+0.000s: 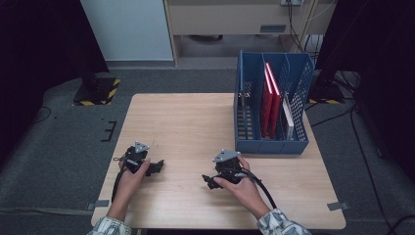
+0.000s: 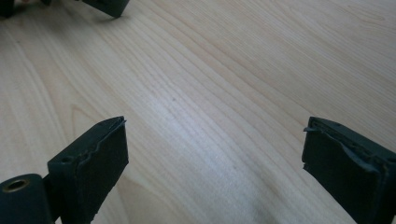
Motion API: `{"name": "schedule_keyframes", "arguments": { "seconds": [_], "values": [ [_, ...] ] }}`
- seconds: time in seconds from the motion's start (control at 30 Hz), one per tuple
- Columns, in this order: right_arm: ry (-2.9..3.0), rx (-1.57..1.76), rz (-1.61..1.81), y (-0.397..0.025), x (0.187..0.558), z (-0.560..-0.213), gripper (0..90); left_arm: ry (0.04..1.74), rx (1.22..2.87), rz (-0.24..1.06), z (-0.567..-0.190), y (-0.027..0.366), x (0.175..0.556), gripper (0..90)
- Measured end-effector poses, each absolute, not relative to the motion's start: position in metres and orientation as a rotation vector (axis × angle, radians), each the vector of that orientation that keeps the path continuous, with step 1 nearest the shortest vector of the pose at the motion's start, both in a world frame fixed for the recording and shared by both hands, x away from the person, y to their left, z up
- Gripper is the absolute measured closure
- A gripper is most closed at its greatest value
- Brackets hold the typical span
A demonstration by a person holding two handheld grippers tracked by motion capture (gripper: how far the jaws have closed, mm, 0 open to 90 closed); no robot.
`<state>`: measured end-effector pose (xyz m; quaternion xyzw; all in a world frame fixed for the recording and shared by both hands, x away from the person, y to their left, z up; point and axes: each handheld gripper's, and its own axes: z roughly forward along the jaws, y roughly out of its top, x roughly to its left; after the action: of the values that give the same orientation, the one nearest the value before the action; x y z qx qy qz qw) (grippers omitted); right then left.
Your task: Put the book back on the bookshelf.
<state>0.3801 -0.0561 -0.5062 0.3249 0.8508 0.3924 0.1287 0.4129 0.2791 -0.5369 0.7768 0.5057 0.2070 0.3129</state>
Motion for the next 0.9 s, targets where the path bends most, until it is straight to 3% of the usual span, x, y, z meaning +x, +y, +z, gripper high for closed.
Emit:
{"name": "schedule_keyframes", "arguments": {
  "seconds": [0.9],
  "values": [
    [2.389,1.123,1.056,-0.038,0.414,-0.538,8.3,1.331,2.050,0.545,-0.537,0.279,0.413,0.0]
  ]
}}
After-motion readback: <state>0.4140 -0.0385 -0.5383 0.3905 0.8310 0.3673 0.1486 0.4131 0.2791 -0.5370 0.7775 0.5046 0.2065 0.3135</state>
